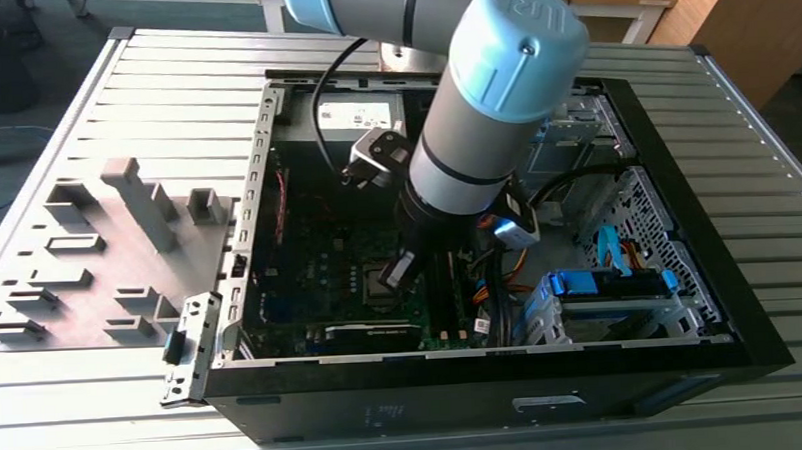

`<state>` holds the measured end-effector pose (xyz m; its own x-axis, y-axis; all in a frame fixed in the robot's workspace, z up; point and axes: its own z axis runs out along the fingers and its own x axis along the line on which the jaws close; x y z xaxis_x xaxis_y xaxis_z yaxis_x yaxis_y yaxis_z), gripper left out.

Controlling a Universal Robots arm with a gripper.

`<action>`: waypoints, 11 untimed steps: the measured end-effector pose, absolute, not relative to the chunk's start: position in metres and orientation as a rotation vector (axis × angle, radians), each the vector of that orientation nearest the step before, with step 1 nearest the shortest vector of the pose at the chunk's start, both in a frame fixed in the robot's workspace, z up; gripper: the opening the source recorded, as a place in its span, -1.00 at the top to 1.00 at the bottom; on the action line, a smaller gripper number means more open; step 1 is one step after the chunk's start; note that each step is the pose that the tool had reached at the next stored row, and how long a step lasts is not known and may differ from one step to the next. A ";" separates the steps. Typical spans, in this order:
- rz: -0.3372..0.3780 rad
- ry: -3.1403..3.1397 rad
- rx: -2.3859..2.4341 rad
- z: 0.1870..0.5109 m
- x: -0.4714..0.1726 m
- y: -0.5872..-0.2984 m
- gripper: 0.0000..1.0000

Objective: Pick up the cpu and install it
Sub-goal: 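Install the first cpu locking lever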

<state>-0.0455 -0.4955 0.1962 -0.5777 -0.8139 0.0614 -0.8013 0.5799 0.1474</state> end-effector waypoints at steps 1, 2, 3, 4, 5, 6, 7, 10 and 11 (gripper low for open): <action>-0.156 -2.682 1.378 0.196 -0.046 -0.494 0.79; -0.156 -2.682 1.377 0.196 -0.045 -0.493 0.79; -0.156 -2.682 1.378 0.196 -0.045 -0.493 0.79; -0.157 -2.682 1.378 0.196 -0.045 -0.492 0.79; -0.157 -2.683 1.378 0.196 -0.045 -0.492 0.79; -0.157 -2.683 1.378 0.196 -0.046 -0.492 0.79; -0.157 -2.683 1.378 0.196 -0.046 -0.491 0.79; -0.156 -2.684 1.379 0.196 -0.047 -0.491 0.79; -0.156 -2.684 1.379 0.196 -0.047 -0.491 0.79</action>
<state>-0.0473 -0.4912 0.1961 -0.5779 -0.8140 0.0593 -0.8016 0.5798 0.1458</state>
